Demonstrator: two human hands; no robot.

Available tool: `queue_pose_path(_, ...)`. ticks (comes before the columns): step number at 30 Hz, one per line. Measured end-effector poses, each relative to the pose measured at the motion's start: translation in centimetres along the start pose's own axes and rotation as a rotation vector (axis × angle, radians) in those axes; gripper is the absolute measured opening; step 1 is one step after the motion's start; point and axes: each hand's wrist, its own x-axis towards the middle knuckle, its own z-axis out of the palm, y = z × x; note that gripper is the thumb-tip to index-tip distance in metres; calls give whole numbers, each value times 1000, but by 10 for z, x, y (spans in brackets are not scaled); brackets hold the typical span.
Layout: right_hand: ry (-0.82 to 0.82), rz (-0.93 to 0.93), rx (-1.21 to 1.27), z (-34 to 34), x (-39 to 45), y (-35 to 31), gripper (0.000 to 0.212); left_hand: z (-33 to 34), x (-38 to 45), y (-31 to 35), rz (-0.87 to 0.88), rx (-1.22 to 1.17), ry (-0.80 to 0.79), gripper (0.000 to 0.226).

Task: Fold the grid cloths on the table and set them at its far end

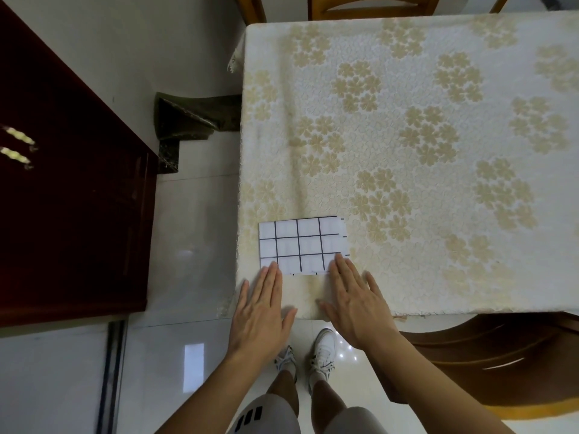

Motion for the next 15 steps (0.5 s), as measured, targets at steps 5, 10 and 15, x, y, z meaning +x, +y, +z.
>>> queue_pose_path(5,-7,-7,-27,0,-8,1,75,3,-3,2,-1,14,-12,74)
queue_pose_path(10,14,-13,-11,-1,-8,1,74,-2,-3,3,-5,22,5,74)
queue_pose_path(15,-30,-19,-13,0,-10,0,75,1,-1,1,-25,18,14,75)
